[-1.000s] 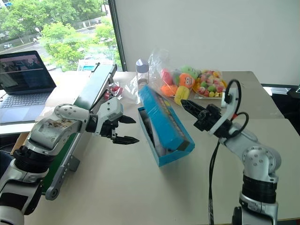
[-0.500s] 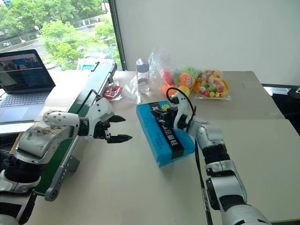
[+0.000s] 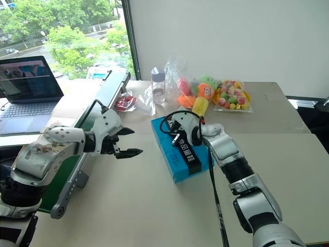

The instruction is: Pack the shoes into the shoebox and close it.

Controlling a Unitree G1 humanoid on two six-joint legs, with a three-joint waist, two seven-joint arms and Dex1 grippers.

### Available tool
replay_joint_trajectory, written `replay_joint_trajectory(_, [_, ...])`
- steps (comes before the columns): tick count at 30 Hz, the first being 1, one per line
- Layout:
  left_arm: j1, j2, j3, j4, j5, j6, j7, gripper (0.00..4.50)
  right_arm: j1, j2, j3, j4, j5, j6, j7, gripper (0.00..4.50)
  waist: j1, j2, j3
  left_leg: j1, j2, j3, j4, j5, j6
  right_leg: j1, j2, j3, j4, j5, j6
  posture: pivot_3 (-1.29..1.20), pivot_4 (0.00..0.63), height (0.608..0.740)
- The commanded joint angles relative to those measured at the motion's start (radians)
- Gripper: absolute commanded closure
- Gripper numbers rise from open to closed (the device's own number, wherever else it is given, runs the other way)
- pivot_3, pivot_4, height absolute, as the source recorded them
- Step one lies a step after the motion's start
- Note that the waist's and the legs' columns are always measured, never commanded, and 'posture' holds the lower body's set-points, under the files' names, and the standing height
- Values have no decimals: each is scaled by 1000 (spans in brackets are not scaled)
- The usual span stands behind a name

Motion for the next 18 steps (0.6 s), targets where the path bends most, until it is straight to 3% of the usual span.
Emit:
replay_joint_trajectory(1, [-35, -27, 19, 10, -5, -41, 14, 61, -24, -29, -168, -158, 149, 190, 35, 4500, 2, 0, 1, -2, 0, 0, 0, 0, 1, -1, 0, 0, 0, 0, 0, 0, 150, 740])
replay_joint_trajectory(6, [-28, -61, 60, 18, -40, -38, 18, 61, -10, -150, -330, -342, 323, 296, 131, 4500, 10, 1, 3, -9, 0, 0, 0, 4, 8, -7, 0, -1, -1, 3, 5, 0, 150, 740])
replay_joint_trajectory(12, [-10, -50, 89, 11, -69, -31, 11, 0, 78, -269, -422, -518, 478, 373, 206, 2786, 8, 1, 3, -9, 1, 0, 0, 1, 8, -7, 2, -2, -1, 1, 6, 0, 150, 740])
replay_joint_trajectory(18, [22, -37, 145, -28, -129, 0, 13, 0, 90, -317, -436, -558, 518, 390, 185, 681, 10, 0, 3, -9, 2, 0, 1, 1, 7, -7, 2, -2, -1, 0, 4, 0, 150, 740])
